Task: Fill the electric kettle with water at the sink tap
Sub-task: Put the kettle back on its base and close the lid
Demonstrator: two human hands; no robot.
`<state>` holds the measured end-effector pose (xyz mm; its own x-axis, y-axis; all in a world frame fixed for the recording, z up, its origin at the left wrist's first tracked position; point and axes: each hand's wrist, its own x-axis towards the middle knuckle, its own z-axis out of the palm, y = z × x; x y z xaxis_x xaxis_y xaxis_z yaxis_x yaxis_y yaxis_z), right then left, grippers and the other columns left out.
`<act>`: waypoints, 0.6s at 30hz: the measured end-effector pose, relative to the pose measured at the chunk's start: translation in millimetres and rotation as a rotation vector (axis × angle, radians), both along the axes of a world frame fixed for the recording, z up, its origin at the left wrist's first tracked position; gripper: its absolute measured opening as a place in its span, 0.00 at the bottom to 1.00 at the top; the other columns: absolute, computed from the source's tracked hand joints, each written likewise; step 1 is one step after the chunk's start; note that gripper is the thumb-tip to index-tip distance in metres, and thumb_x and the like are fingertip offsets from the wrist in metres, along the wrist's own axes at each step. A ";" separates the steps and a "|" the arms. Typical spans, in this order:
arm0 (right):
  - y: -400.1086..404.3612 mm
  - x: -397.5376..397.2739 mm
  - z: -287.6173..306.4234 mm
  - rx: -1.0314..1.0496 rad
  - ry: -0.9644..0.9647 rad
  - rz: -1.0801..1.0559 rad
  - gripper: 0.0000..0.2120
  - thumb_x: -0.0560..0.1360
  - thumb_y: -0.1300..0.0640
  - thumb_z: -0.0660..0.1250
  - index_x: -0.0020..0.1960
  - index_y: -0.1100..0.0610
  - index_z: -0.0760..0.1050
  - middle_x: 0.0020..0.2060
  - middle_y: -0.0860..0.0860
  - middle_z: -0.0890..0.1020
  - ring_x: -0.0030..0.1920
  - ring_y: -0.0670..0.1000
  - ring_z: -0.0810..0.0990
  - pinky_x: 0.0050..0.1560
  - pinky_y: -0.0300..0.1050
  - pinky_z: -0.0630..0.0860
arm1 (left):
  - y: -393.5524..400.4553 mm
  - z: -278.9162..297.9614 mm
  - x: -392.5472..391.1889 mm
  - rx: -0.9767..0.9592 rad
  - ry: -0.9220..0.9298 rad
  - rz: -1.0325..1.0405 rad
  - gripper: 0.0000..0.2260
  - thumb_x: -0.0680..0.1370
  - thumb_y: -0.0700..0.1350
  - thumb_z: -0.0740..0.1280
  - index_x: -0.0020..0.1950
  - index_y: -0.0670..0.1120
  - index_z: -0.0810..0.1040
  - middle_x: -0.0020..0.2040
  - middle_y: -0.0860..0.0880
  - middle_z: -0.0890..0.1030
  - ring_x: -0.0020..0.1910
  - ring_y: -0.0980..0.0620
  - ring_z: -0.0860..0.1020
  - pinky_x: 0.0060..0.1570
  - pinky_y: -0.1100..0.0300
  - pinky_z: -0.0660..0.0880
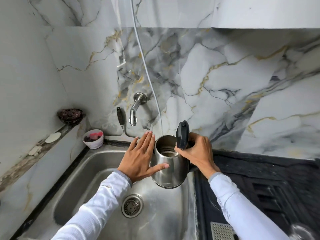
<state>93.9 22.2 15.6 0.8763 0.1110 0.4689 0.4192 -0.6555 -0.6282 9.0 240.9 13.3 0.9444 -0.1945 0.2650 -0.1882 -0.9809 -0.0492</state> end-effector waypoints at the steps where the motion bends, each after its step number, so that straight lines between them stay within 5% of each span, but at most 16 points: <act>1: -11.6 -3.1 1.0 -0.007 -0.001 -0.009 0.25 0.57 0.34 0.71 0.34 0.57 0.77 0.29 0.52 0.84 0.34 0.59 0.83 0.37 0.54 0.81 | -10.9 -0.8 -1.1 0.000 0.003 -0.005 0.51 0.72 0.77 0.46 0.79 0.38 0.53 0.81 0.40 0.55 0.81 0.45 0.50 0.80 0.44 0.52; 6: -81.8 -19.4 2.0 -0.035 -0.011 -0.054 0.23 0.58 0.35 0.71 0.34 0.57 0.79 0.29 0.51 0.85 0.34 0.58 0.85 0.37 0.54 0.82 | -78.0 -9.0 -1.7 -0.032 -0.002 -0.061 0.51 0.72 0.77 0.47 0.78 0.37 0.57 0.80 0.38 0.59 0.80 0.43 0.56 0.79 0.41 0.57; 10: -137.1 -23.2 -2.8 -0.065 -0.017 -0.077 0.18 0.60 0.43 0.81 0.35 0.56 0.80 0.32 0.51 0.87 0.37 0.57 0.86 0.38 0.55 0.82 | -128.9 -17.1 4.7 -0.007 0.011 -0.094 0.51 0.72 0.77 0.47 0.79 0.38 0.55 0.81 0.39 0.57 0.81 0.44 0.54 0.79 0.44 0.54; 18: -206.3 -16.9 -26.0 -0.016 0.042 -0.104 0.19 0.57 0.36 0.72 0.32 0.51 0.77 0.29 0.48 0.85 0.34 0.54 0.86 0.36 0.50 0.81 | -195.3 -35.9 21.4 0.026 0.057 -0.124 0.53 0.71 0.78 0.43 0.79 0.38 0.53 0.82 0.39 0.54 0.81 0.44 0.50 0.80 0.44 0.51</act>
